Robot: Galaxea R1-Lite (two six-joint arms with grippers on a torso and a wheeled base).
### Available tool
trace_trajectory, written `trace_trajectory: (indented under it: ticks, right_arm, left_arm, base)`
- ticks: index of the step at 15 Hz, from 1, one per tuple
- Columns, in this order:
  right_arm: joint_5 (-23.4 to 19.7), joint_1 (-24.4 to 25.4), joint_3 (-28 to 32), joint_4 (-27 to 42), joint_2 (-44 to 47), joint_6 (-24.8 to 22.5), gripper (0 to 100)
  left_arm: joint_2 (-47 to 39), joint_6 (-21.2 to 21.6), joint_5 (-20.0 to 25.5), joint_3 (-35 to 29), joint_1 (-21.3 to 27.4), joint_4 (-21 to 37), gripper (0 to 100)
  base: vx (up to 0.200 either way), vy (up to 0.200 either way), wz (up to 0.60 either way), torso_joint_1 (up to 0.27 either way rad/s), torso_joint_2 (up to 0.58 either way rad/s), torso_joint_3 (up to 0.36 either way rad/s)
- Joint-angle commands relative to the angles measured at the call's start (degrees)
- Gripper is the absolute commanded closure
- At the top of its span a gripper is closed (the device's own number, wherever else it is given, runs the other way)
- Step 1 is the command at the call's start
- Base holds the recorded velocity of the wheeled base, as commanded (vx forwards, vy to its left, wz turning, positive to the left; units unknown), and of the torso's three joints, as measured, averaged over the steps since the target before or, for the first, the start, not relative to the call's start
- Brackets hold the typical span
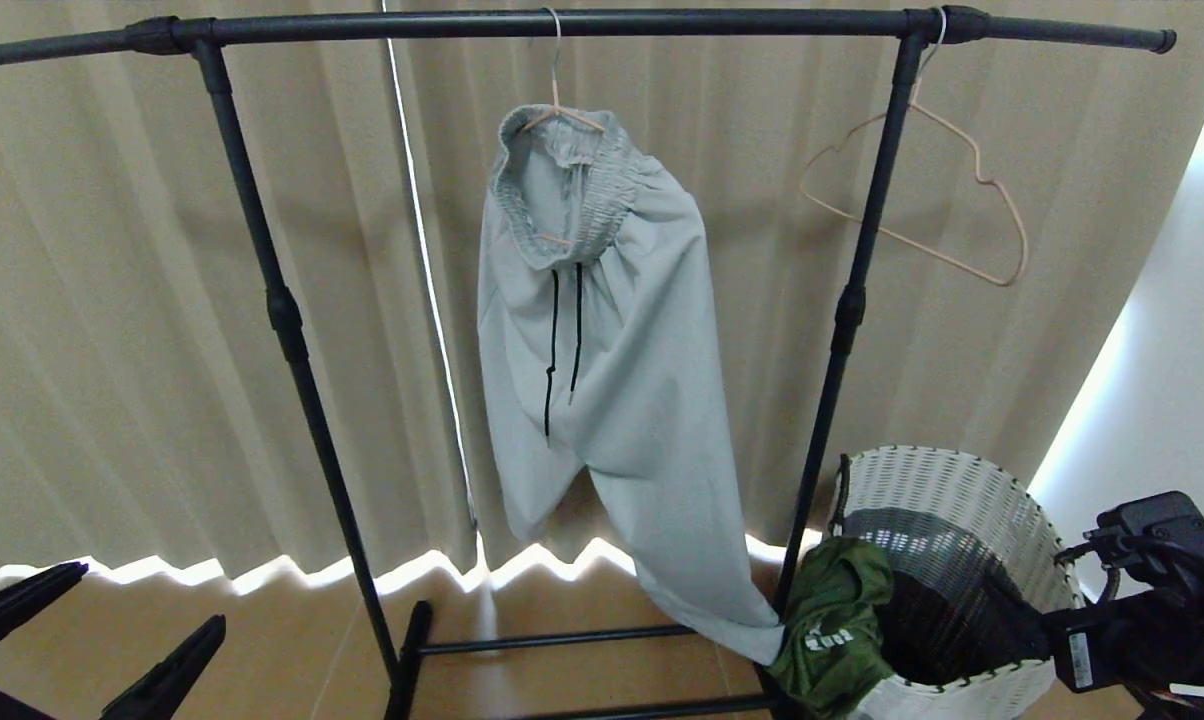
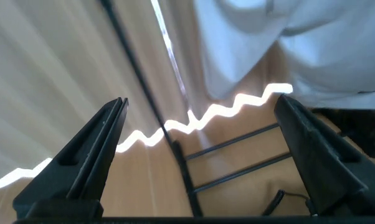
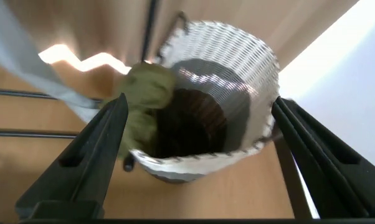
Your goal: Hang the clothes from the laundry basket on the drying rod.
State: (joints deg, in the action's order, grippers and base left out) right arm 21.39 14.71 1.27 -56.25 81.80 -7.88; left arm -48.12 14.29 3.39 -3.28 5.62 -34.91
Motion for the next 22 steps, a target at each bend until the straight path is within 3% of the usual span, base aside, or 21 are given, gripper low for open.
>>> trace_trajectory:
  ticks: [1,5,7,10,12,15,22]
  right_arm:
    - [0.1,0.0,-0.8,0.0,-0.5,-0.1,0]
    - [-0.2,-1.7,-0.1,0.6,-0.9,-5.7,0]
    - [-0.3,-2.0,1.9,4.1,-0.5,-6.1,0]
    - [-0.7,-2.7,9.9,23.5,-1.0,-5.7,0]
    - [-0.8,-2.5,13.4,31.5,0.2,-5.5,0]
    - [-0.9,-2.3,13.6,31.6,3.6,-5.5,0]
    - [-0.9,-2.1,13.9,31.6,10.3,-5.4,0]
  left_arm:
    - [1.8,-0.1,0.0,-0.3,0.1,0.0,0]
    - [2.5,0.7,0.0,-0.4,2.5,0.3,0]
    - [1.8,0.5,0.0,-0.5,4.2,0.3,0]
    - [1.2,0.2,0.0,-0.7,4.8,0.3,0]
    - [1.2,0.0,0.2,-1.2,4.8,0.3,0]
    - [0.0,-0.7,0.3,-1.6,4.8,0.2,0]
    - [-0.8,-2.3,0.3,-1.8,4.8,0.2,0]
  base:
    - [0.000,0.000,0.00,0.000,0.00,0.000]
    - [0.000,0.000,0.00,0.000,0.00,0.000]
    - [0.000,0.000,0.00,0.000,0.00,0.000]
    - [0.000,0.000,0.00,0.000,0.00,0.000]
    - [0.000,0.000,0.00,0.000,0.00,0.000]
    - [0.000,0.000,0.00,0.000,0.00,0.000]
    - [0.171,0.000,0.00,0.005,0.00,0.003]
